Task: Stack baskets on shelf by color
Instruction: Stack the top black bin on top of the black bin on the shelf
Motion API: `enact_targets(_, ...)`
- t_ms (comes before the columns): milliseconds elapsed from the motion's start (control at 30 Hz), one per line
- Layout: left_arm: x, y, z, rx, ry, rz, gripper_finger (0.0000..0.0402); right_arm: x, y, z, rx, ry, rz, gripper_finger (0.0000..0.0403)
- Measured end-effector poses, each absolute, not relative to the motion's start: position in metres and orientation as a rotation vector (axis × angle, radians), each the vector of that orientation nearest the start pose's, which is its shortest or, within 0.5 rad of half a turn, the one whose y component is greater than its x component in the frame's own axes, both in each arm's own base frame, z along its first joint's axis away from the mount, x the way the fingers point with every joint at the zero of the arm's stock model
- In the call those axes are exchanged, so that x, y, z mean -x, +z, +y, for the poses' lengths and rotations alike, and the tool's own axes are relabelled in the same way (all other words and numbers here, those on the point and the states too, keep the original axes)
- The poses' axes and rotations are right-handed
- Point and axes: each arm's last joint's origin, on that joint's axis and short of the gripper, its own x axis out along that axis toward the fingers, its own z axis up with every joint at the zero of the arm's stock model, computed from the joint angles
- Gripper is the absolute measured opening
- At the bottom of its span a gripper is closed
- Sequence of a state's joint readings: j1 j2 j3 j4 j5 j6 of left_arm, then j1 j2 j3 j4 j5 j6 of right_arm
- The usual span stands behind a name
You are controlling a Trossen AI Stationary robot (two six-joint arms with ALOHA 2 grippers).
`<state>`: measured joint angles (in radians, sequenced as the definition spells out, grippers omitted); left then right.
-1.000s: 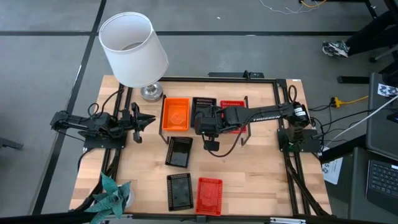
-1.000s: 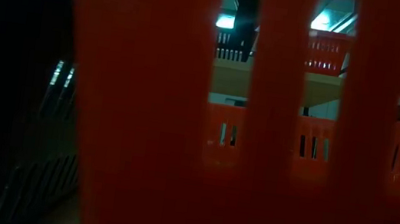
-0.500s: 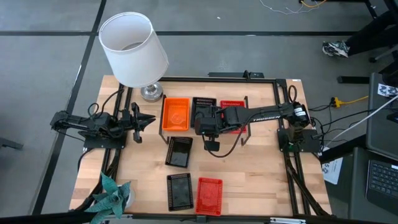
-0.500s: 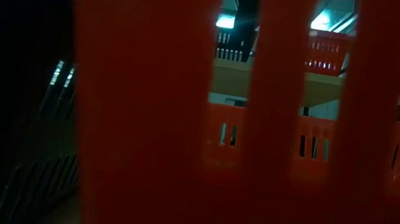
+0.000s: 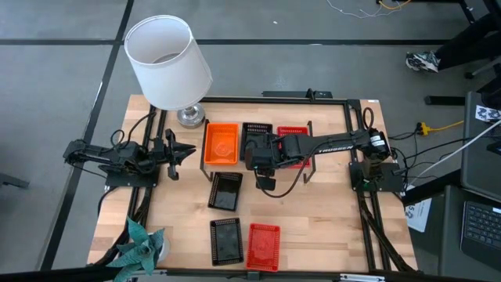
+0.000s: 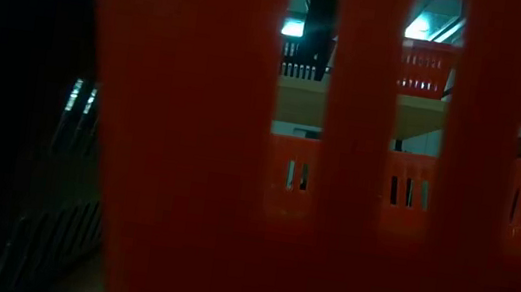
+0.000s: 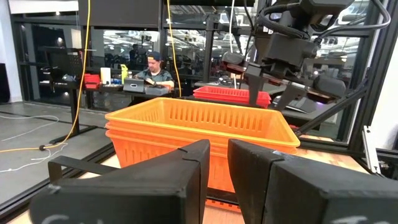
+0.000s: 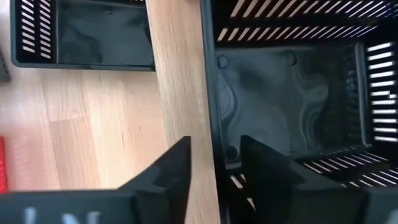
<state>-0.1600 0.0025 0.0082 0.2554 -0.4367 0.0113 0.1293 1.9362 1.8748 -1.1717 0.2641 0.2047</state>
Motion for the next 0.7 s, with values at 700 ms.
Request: enact_targets(700, -0.092, 0.19, -0.002, 0.066, 0.276, -0.249, 0.005, -0.382, 0.367, 0.064, 0.016, -0.185, 1.064, 0.0169)
